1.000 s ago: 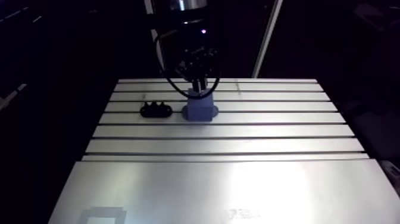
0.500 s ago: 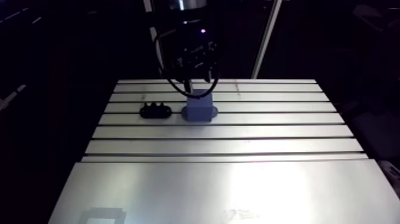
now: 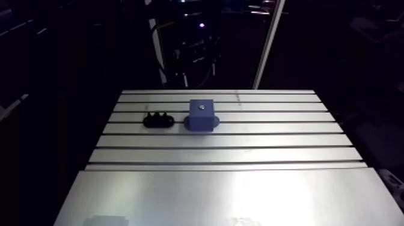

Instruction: Pick up the M10 bolt and insert it into the hex recess until seated.

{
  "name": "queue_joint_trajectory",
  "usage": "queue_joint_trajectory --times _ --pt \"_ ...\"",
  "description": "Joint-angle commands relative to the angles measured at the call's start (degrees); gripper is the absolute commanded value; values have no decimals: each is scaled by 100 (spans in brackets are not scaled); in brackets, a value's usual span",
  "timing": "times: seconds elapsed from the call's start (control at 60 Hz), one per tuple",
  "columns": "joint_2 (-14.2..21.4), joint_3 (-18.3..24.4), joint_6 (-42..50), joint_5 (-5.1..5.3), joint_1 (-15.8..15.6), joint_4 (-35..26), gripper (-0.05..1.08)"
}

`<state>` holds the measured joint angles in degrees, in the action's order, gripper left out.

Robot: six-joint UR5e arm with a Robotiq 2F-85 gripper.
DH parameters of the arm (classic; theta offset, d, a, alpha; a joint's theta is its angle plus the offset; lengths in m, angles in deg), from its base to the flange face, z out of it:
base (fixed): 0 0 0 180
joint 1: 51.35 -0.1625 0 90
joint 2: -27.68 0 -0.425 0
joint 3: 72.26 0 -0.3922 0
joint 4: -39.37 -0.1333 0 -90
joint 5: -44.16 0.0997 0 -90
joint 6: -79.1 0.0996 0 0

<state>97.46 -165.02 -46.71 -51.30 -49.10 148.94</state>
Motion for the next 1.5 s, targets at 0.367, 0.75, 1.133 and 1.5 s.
queue_joint_trajectory --times 0.367,0.75,1.133,1.5 --pt "175 -33 3146 568 145 -656 108" --pt "-161 -140 2884 542 229 -160 108" --pt "-189 -191 2715 532 232 -27 108" --pt "-206 -307 2574 357 232 192 108"
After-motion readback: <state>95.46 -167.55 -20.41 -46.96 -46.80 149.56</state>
